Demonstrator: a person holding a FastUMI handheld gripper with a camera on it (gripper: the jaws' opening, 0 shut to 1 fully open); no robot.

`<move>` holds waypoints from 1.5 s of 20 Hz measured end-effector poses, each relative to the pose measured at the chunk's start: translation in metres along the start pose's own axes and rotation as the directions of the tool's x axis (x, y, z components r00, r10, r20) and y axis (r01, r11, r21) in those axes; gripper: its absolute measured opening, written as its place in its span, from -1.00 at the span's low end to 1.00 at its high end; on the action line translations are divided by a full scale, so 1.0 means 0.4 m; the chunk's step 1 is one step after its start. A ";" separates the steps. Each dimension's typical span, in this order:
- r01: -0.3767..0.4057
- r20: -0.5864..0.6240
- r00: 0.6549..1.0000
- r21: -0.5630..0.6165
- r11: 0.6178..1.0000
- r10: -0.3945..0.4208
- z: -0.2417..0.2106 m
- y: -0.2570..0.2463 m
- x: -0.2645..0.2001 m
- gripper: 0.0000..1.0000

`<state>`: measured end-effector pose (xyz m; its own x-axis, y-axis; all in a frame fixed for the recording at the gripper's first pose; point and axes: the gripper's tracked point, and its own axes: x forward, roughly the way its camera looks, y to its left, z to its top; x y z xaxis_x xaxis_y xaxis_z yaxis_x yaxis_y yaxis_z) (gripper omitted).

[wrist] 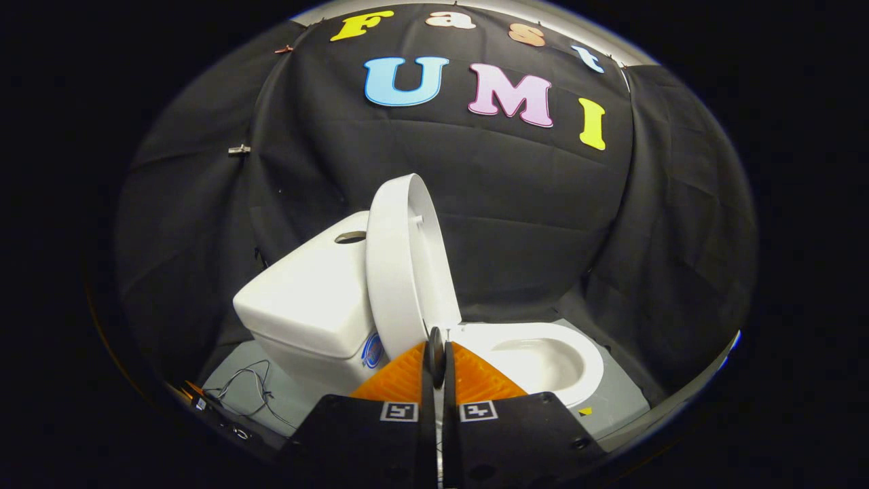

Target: Open the toilet lid.

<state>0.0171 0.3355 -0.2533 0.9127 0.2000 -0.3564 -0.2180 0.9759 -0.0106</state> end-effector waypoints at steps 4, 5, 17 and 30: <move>0.010 0.070 0.998 -0.055 0.998 -0.006 0.065 0.005 -0.020 -0.47; 0.004 0.083 0.997 -0.062 0.998 0.001 0.073 0.006 -0.020 -0.26; 0.031 0.206 0.978 -0.055 0.998 -0.019 0.190 -0.035 -0.099 0.98; 0.054 0.328 0.943 0.028 0.998 -0.060 0.378 -0.145 -0.189 0.97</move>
<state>0.0130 0.2772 -0.0847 0.9870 0.1582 -0.0284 -0.1584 0.9874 -0.0038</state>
